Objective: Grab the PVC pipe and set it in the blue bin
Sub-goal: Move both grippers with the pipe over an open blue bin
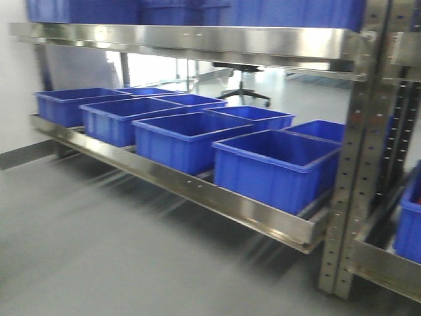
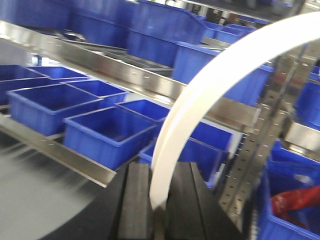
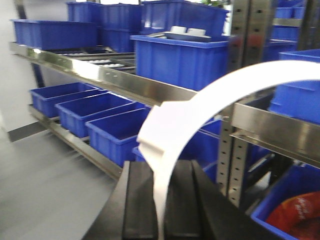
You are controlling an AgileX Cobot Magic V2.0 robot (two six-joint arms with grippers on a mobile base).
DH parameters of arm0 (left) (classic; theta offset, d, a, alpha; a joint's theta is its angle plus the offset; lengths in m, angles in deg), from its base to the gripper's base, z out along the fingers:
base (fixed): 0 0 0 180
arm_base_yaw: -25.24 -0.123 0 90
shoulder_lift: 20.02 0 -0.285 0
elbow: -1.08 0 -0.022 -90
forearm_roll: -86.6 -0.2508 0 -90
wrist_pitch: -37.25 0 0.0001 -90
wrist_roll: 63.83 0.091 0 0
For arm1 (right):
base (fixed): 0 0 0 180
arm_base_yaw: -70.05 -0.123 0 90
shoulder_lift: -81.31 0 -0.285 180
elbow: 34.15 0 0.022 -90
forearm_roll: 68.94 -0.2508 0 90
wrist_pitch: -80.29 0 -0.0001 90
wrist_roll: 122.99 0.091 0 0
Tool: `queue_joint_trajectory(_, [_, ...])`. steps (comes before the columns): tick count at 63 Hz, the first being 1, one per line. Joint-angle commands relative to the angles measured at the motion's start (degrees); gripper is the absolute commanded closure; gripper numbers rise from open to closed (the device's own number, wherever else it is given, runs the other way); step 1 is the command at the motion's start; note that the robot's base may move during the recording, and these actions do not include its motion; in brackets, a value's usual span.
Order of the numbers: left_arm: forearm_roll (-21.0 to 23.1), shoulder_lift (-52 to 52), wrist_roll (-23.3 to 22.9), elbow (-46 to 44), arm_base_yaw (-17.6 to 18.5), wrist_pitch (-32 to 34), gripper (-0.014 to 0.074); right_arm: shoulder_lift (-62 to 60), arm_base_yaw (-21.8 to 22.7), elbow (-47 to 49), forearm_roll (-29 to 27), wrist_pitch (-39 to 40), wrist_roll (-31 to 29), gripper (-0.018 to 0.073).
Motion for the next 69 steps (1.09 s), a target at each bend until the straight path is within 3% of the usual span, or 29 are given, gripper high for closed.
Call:
queue_joint_trajectory(1, [0.46,-0.24,0.01,0.02,0.33,1.08,0.0707,-0.21,0.07,-0.04,0.64,1.89,-0.20,0.0727])
queue_joint_trajectory(69, [0.46,-0.24,0.01,0.02,0.33,1.08,0.0707,-0.21,0.07,-0.04,0.64,1.89,-0.20,0.0727])
